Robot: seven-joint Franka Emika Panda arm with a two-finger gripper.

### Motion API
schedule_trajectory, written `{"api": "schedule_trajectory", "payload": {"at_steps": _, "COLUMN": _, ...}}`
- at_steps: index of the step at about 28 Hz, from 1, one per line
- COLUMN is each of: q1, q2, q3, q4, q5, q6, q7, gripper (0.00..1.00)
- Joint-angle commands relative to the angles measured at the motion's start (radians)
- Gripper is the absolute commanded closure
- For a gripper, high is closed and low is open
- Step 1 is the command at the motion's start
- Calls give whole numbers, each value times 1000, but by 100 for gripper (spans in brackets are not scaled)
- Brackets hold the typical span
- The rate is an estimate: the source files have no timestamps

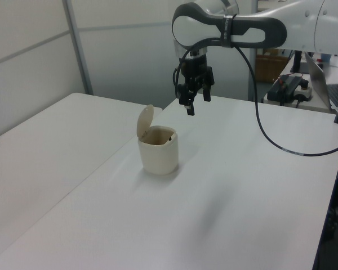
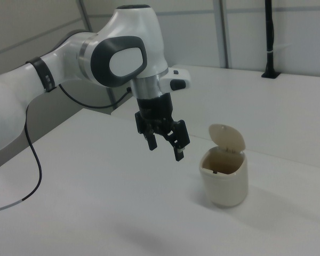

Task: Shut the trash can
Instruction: 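Move the gripper down toward the raised lid of the cream trash can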

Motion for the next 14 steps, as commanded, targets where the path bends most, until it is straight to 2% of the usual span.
{"api": "schedule_trajectory", "payload": {"at_steps": 1, "q1": 0, "q2": -2, "q3": -8, "q4": -9, "q5": 2, "q6": 58, "q7": 16, "gripper": 0}}
{"api": "schedule_trajectory", "payload": {"at_steps": 11, "q1": -1, "q2": 3, "q3": -10, "q4": -10, "q5": 2, "q6": 118, "q7": 13, "gripper": 0}}
{"api": "schedule_trajectory", "payload": {"at_steps": 12, "q1": -1, "q2": 14, "q3": -10, "q4": -10, "q5": 7, "q6": 132, "q7": 12, "gripper": 1}}
{"api": "schedule_trajectory", "payload": {"at_steps": 14, "q1": -1, "q2": 15, "q3": -9, "q4": -12, "q5": 15, "q6": 151, "q7": 9, "gripper": 9}}
